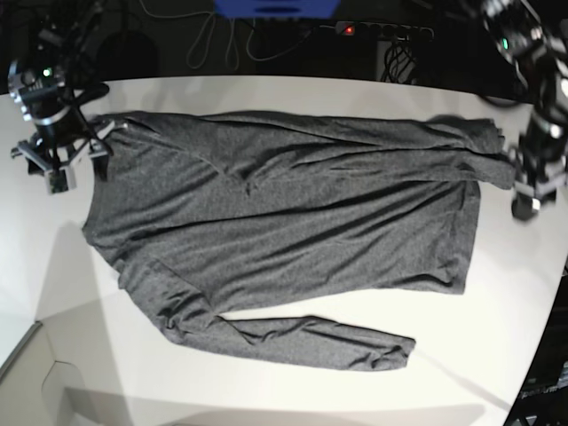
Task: Layout the t-shirt on the table in an organized manner, then fold the t-shirt properly
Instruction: 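Grasp the shirt's middle with both grippers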
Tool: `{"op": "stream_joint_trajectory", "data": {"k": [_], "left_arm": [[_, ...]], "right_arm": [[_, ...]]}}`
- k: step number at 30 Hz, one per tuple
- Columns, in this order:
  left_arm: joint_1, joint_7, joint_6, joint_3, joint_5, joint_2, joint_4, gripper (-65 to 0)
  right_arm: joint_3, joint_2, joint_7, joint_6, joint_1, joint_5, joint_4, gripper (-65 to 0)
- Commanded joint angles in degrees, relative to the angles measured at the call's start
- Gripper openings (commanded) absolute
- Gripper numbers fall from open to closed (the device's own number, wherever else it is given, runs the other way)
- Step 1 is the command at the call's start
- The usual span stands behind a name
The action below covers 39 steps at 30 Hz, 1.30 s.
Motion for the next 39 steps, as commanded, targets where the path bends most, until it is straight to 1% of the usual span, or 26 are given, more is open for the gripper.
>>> {"op": "stream_joint_trajectory", "data": {"k": [1, 5, 8, 9, 11, 13, 16, 19, 21, 23, 25, 26, 29, 31, 34, 35, 37, 39], "left_arm": [[-2.8, 0.1, -0.1, 1.6, 1.3, -0.5, -0.9, -33.4], [-15.3, 0.1, -0.3, 7.9, 15.4, -0.5, -13.0, -33.4], [-23.3, -0.4, -0.4, 10.9, 24.5, -0.6, -21.8, -33.4], [-25.4, -1.4, -0.4, 11.7, 27.0, -1.0, -24.6, -33.4], [-29.4, -5.7, -0.4, 14.4, 32.1, -2.5, -31.0, -33.4], [-32.2, -11.9, -0.4, 19.2, 35.6, -4.7, -37.5, -33.4], [-35.3, -21.2, -0.4, 27.9, 36.8, -7.9, -47.0, -33.4], [-38.7, -28.9, -0.4, 35.7, 36.5, -9.8, -57.3, -33.3], [-40.6, -34.2, -0.4, 39.4, 36.5, -9.9, -64.7, -33.3], [-42.4, -39.3, -0.5, 41.5, 36.5, -9.7, -70.5, -33.3], [-43.3, -43.4, -0.5, 43.6, 36.5, -9.4, -74.2, -33.3], [-43.7, -44.9, -0.5, 44.6, 36.5, -8.7, -75.5, -33.3], [-43.7, -46.6, -0.5, 45.4, 36.5, -8.2, -77.0, -33.3], [-43.7, -48.0, -1.2, 45.8, 36.5, -8.0, -77.0, -33.3], [-43.7, -49.6, -6.9, 46.8, 36.5, -7.7, -77.5, -33.3], [-43.7, -50.0, -8.7, 46.6, 36.5, -7.0, -78.4, -33.3], [-43.7, -51.0, -10.4, 46.4, 36.5, -6.1, -80.6, -33.3], [-43.7, -52.6, -10.7, 46.4, 36.5, -5.8, -82.7, -33.3]], "right_arm": [[-0.3, 0.5, 1.3, -0.2, 1.6, 0.5, 0.5, -25.7], [-2.9, 0.6, 1.3, -0.2, 5.6, 0.4, -0.5, -25.7], [-4.8, 1.4, 1.3, -0.2, 8.4, -0.6, -2.1, -25.7], [-5.5, 1.4, 1.3, -0.2, 9.4, -1.7, -3.0, -25.7], [-6.2, 1.3, 1.3, -0.2, 12.3, -4.9, -5.5, -25.7], [-6.2, 1.3, 1.3, -0.2, 15.0, -7.9, -8.4, -25.7], [-5.8, 1.3, 1.3, -0.2, 17.6, -11.2, -12.0, -25.7], [-5.7, 1.4, 1.7, -0.2, 18.6, -11.7, -14.2, -25.7], [-5.7, 1.6, 1.7, -0.2, 18.6, -11.7, -14.8, -25.7], [-6.0, 1.9, 1.8, -0.2, 18.6, -11.7, -14.9, -25.7], [-6.1, 1.8, 1.8, -0.2, 18.6, -11.7, -14.9, -25.7], [-6.1, 1.8, 1.8, -0.2, 18.6, -11.7, -14.9, -25.7], [-6.1, 1.9, 1.8, -0.2, 18.9, -11.6, -14.9, -25.7], [-6.2, 1.9, 1.8, -0.2, 20.1, -11.6, -14.9, -25.7], [-6.2, 1.9, 1.8, -0.2, 22.7, -11.7, -17.8, -25.8], [-6.2, 2.0, 1.8, -0.2, 24.0, -11.7, -19.9, -25.8], [-6.6, 3.2, 1.8, -0.2, 26.6, -11.7, -24.7, -25.8], [-8.6, 4.2, 1.8, -0.2, 30.1, -11.7, -29.5, -25.9]]}}
